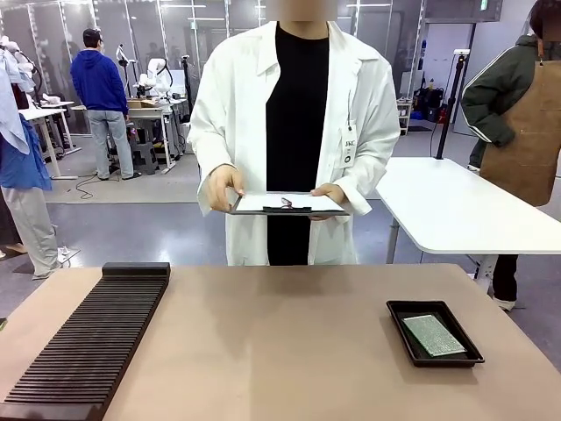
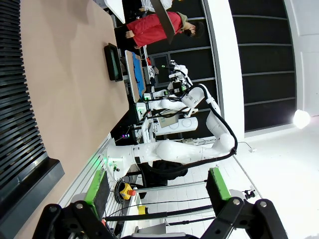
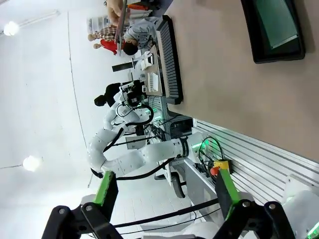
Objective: Inspect the PCB.
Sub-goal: Place the Blank PCB in the ESD tray.
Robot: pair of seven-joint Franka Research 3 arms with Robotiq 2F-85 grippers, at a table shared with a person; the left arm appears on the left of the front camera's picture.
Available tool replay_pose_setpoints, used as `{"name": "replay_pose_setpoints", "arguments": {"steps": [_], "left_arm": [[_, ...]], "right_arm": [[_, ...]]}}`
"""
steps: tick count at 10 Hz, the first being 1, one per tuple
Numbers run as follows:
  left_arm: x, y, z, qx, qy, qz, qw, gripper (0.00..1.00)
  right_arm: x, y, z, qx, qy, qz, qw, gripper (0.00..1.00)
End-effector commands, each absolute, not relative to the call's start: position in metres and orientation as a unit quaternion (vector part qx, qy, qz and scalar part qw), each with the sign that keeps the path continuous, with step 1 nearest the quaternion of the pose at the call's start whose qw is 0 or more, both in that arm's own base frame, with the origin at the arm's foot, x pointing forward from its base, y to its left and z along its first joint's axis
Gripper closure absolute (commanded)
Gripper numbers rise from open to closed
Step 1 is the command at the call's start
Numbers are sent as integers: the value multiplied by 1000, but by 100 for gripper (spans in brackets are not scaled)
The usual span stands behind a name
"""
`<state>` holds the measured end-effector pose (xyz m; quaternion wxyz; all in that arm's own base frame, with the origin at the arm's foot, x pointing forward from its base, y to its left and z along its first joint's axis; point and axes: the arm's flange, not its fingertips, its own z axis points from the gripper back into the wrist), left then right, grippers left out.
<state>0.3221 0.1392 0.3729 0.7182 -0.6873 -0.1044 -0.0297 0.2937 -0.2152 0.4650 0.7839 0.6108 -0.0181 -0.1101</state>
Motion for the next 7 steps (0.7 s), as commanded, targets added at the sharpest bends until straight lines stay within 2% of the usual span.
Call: {"name": "replay_pose_setpoints", "arguments": {"steps": [1,7], "left_arm": [[319,139,377,-685,-99,-29,721,0],[319,139,377,-685,-99,-29,721,0]], "right_arm": [[291,-214,468,607,-19,-110,787,0],[291,-214,468,607,-19,-110,787,0]]}}
